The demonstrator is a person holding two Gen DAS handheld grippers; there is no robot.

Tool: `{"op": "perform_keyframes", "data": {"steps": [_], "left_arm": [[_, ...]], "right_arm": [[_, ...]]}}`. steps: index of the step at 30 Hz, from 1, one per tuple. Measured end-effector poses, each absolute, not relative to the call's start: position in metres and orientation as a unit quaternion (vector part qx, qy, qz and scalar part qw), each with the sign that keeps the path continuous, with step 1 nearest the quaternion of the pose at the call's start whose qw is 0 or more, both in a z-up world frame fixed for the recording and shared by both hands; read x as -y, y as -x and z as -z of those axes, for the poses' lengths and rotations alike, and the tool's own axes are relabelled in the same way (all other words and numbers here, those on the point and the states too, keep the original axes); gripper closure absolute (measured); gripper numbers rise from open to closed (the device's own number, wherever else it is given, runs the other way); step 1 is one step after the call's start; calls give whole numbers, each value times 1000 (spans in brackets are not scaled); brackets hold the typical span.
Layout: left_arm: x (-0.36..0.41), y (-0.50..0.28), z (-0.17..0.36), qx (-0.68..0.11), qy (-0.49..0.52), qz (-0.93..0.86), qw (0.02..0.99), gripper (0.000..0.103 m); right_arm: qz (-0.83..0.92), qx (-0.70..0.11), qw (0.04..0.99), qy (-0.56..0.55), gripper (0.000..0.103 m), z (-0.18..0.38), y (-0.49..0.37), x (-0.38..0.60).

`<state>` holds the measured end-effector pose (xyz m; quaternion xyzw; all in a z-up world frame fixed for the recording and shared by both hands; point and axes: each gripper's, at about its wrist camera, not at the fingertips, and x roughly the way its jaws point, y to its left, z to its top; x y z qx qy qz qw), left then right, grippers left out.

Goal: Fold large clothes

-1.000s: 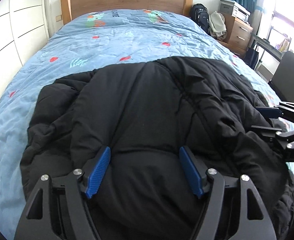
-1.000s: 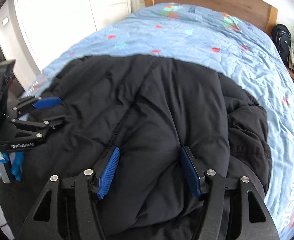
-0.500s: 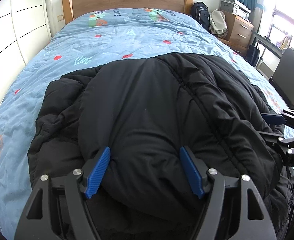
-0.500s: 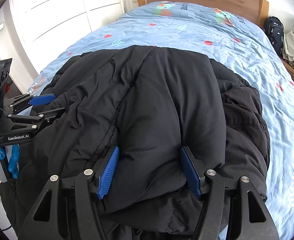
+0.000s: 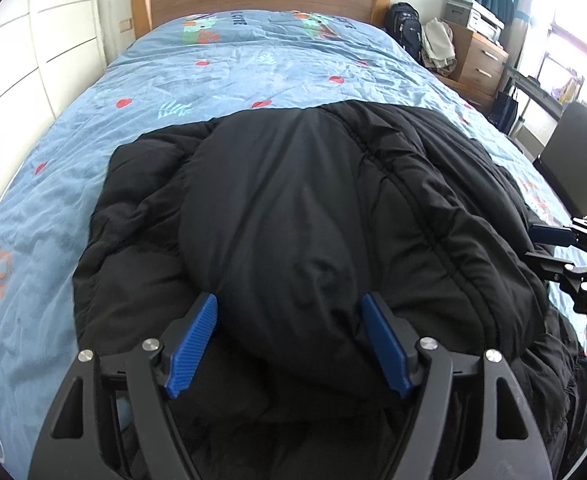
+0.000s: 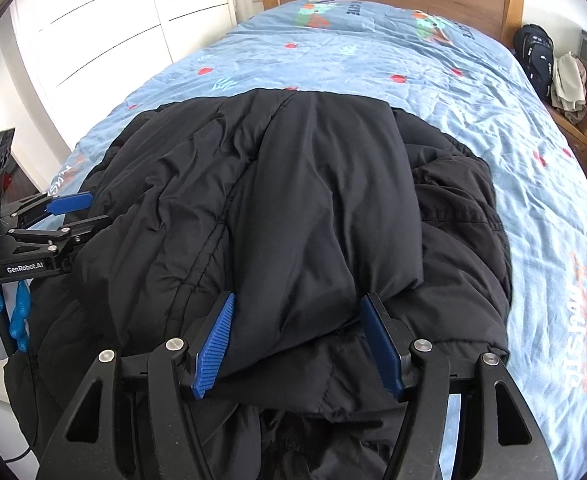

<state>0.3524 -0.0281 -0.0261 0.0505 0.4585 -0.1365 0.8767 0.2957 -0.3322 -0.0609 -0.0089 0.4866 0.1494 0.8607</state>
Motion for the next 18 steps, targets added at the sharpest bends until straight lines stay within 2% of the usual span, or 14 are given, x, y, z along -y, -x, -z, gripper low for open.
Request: {"op": "perform_keyframes", "data": {"steps": [7, 11, 18], "left_arm": [[-15, -331, 20, -482, -40, 102, 870, 29], [-43, -316, 8, -490, -43, 89, 866, 29], [-102, -284, -2, -537, -65, 56, 839, 29]], "right_arm": [[-122, -496, 860, -2, 36, 47, -272, 354], [-93, -509, 856, -23, 23, 37, -254, 382], [-32, -533, 844, -50, 18, 18, -220, 425]]}}
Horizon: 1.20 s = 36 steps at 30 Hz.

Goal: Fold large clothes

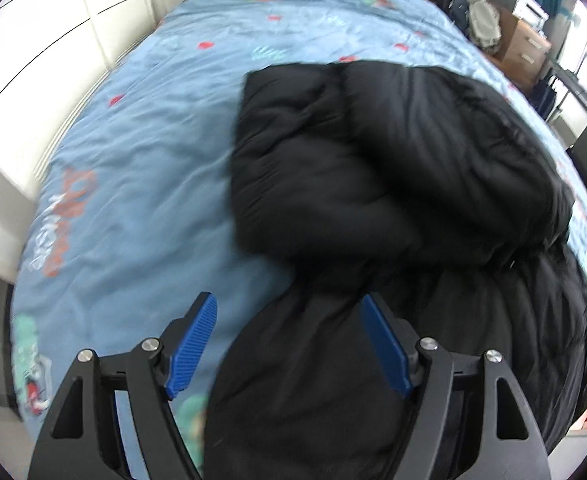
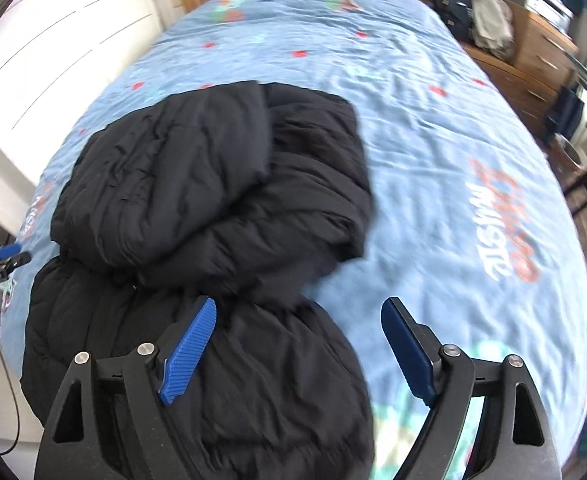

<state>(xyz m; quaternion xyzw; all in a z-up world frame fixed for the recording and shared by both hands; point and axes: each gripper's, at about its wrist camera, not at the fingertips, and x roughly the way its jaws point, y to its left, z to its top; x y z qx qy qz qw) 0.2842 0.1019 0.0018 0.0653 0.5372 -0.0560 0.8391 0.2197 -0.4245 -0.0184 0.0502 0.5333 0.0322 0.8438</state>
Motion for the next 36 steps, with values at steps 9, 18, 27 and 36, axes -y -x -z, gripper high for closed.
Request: {"op": "perform_keyframes", "data": {"steps": [9, 18, 27, 36], "left_arm": [[-176, -257, -38, -558, -46, 10, 828, 26], [-242, -241, -47, -577, 18, -4, 817, 23], [-258, -199, -35, -602, 81, 1, 794, 22], [-251, -148, -13, -624, 140, -24, 768, 22]], "right_arm": [[39, -540, 838, -76, 15, -29, -170, 462], [97, -553, 813, -158, 14, -44, -121, 475], [57, -591, 786, -171, 9, -28, -90, 457], [27, -633, 758, -154, 9, 7, -93, 481]]}}
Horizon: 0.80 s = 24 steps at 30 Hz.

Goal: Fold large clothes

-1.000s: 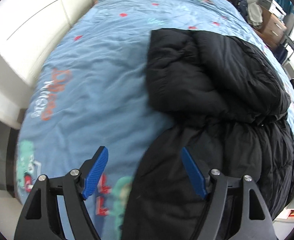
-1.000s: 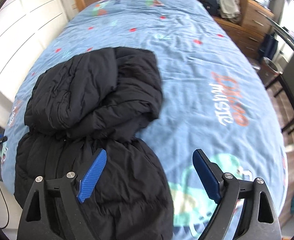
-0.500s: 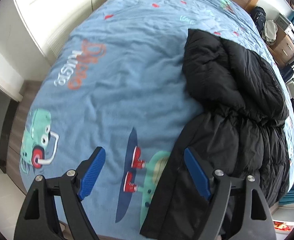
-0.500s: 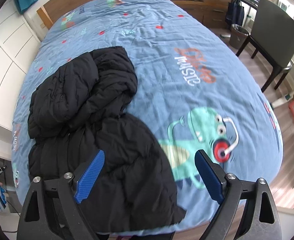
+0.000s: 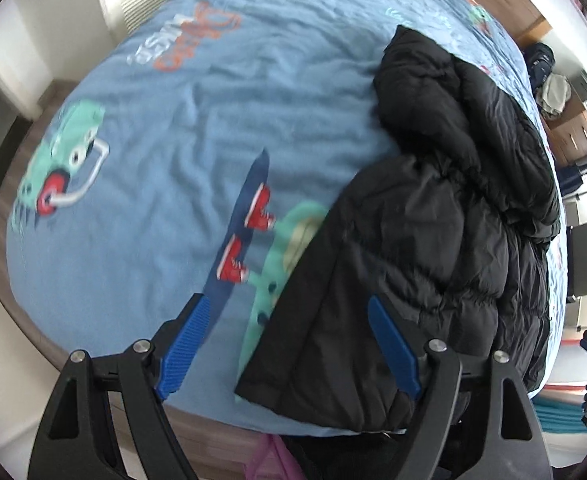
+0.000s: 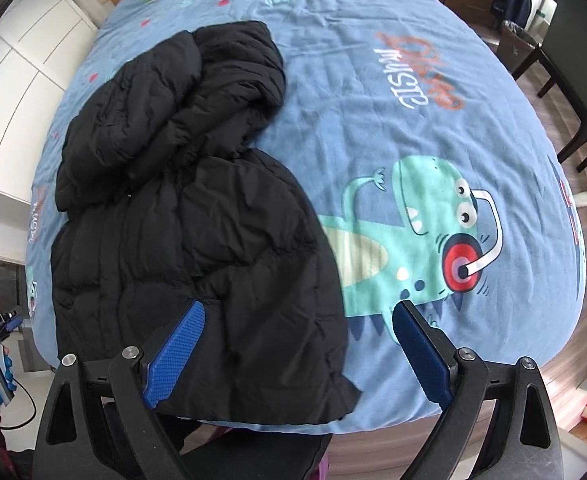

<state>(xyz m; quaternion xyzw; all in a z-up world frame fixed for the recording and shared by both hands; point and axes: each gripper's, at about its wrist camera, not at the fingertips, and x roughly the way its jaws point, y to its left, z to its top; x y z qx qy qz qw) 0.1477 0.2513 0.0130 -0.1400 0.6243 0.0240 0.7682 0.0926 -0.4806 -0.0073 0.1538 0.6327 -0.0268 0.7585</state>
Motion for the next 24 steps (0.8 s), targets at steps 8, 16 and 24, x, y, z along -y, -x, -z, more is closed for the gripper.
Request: {"op": "perform_keyframes", "data": {"steps": [8, 16, 24], "left_arm": [[-245, -127, 24, -657, 157, -22, 737, 22], [-245, -136, 57, -677, 170, 21, 716, 22], [-254, -160, 100, -693, 191, 86, 690, 22]], "right_arm": [[37, -657, 729, -188, 7, 42, -75, 496], [39, -687, 696, -206, 7, 77, -55, 478], [38, -701, 684, -198, 7, 101, -64, 460]]}}
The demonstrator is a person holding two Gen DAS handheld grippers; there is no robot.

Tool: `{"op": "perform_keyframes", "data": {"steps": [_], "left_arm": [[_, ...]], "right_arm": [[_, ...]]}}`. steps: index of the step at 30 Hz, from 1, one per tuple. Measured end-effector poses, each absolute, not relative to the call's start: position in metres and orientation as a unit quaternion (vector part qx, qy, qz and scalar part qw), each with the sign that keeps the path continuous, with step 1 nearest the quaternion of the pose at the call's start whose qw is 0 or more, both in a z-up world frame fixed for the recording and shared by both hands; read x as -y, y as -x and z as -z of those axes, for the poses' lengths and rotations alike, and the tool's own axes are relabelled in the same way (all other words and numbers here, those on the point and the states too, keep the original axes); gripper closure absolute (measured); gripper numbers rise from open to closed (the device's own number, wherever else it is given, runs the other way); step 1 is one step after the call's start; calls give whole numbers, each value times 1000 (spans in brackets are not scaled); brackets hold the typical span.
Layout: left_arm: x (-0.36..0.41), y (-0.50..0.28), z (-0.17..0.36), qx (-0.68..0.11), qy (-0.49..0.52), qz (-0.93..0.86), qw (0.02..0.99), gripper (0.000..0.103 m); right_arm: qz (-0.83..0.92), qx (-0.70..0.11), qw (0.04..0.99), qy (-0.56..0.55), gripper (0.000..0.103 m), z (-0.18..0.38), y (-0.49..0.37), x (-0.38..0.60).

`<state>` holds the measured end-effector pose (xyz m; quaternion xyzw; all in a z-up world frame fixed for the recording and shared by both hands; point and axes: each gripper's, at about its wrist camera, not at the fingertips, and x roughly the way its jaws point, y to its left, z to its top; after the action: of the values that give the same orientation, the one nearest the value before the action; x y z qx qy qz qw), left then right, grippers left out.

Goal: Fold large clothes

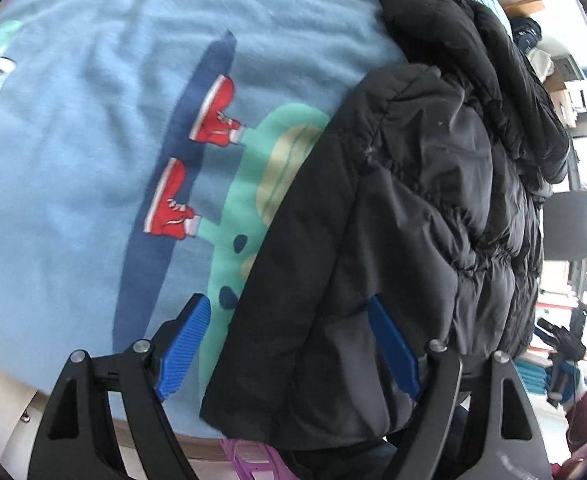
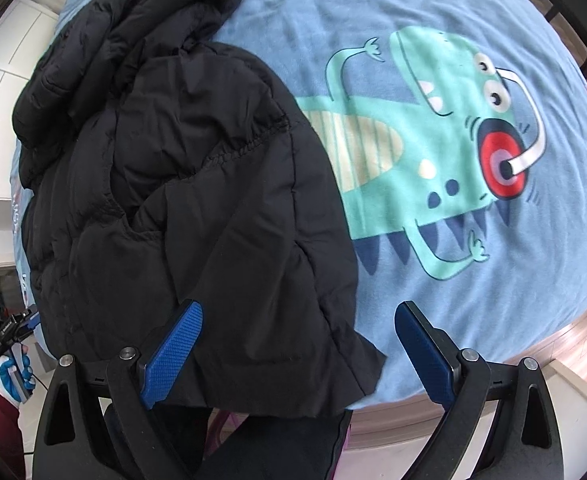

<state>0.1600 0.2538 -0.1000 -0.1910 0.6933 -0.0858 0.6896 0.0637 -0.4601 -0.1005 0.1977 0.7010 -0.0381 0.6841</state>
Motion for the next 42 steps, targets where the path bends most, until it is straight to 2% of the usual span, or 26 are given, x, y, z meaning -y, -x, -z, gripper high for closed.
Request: {"op": "perform_keyframes", "data": {"steps": [11, 29, 32, 36, 42], "left_arm": [[-244, -158, 148, -722, 255, 154, 624, 21], [-200, -138, 144, -731, 268, 157, 608, 21], [-189, -137, 142, -732, 262, 159, 608, 22], [-181, -139, 141, -728, 272, 155, 609, 24], [-172, -132, 137, -726, 283, 161, 606, 30]], "right_arm": [[21, -723, 662, -196, 4, 144, -81, 459], [-73, -740, 610, -275, 3, 209, -77, 433], [-75, -739, 610, -276, 7, 213, -75, 431], [-80, -733, 610, -290, 27, 206, -80, 434], [-92, -732, 606, -296, 39, 211, -85, 437]]}}
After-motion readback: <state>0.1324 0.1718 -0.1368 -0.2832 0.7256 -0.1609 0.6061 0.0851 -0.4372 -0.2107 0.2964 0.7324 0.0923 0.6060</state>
